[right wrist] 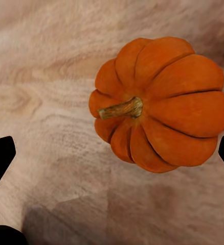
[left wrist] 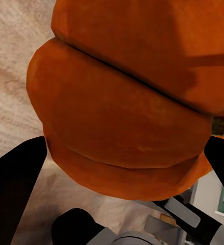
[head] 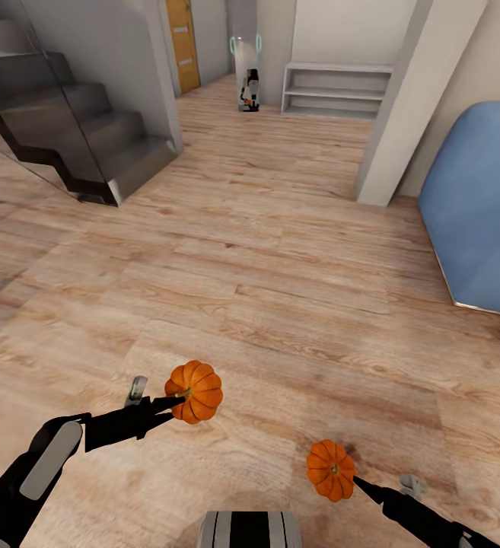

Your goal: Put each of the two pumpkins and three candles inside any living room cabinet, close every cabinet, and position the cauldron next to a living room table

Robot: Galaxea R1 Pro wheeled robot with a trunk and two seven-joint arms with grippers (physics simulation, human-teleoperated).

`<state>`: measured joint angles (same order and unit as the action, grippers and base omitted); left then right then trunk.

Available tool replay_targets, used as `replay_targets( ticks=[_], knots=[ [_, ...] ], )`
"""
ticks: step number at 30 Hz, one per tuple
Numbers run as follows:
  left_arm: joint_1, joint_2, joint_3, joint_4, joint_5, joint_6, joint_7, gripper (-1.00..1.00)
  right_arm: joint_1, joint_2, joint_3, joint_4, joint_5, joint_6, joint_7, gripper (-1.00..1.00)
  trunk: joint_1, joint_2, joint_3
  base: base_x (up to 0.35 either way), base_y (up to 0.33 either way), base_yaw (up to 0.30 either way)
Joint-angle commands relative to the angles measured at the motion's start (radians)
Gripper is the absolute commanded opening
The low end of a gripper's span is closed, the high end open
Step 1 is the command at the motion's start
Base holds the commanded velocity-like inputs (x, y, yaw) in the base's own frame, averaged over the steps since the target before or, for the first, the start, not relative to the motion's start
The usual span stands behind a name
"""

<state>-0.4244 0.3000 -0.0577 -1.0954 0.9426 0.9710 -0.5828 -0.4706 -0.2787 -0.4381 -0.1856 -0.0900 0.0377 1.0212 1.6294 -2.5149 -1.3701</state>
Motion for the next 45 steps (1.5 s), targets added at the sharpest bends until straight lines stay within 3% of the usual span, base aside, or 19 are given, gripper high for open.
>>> replay_targets(
  ticks=[1, 7, 14, 18, 27, 39, 45],
  knots=[
    [-0.001, 0.001, -0.001, 0.000, 0.001, 0.003, -0.004, -1.00, -0.001, 0.000, 0.003, 0.001, -0.010, 0.004, 0.004, 1.00, 0.000, 0.000, -0.001, 0.000, 0.000, 0.000],
    [-0.001, 0.002, 0.002, 0.000, 0.000, 0.002, -0.005, -1.00, 0.000, -0.002, -0.002, 0.005, -0.019, 0.005, 0.005, 1.00, 0.000, 0.000, -0.001, 0.000, 0.000, 0.000],
    [-0.001, 0.002, 0.002, 0.000, 0.001, 0.002, -0.005, -1.00, 0.000, -0.010, -0.002, 0.045, -0.105, 0.007, -0.002, 1.00, 0.000, 0.000, -0.001, 0.000, 0.000, 0.000],
    [-0.001, 0.002, 0.002, 0.000, 0.001, 0.002, -0.005, -1.00, 0.000, -0.011, -0.002, 0.059, -0.123, 0.007, -0.011, 1.00, 0.000, 0.000, -0.001, 0.000, 0.000, 0.000],
    [-0.001, 0.002, 0.002, 0.000, 0.001, 0.002, -0.005, -1.00, 0.000, -0.013, -0.061, 0.062, -0.135, 0.007, -0.072, 1.00, 0.000, 0.000, -0.001, 0.050, 0.000, 0.000],
    [-0.001, 0.001, 0.001, 0.001, 0.001, 0.000, -0.005, -1.00, 0.000, -0.010, -0.067, 0.059, -0.136, 0.003, -0.125, 1.00, 0.000, 0.000, -0.001, 0.074, 0.024, 0.000],
    [0.007, 0.005, 0.004, -0.032, 0.033, 0.004, -0.040, -1.00, -0.001, -0.011, -0.068, 0.052, -0.136, -0.011, -0.115, 1.00, 0.000, 0.000, -0.001, 0.088, 0.000, 0.000]
  ],
)
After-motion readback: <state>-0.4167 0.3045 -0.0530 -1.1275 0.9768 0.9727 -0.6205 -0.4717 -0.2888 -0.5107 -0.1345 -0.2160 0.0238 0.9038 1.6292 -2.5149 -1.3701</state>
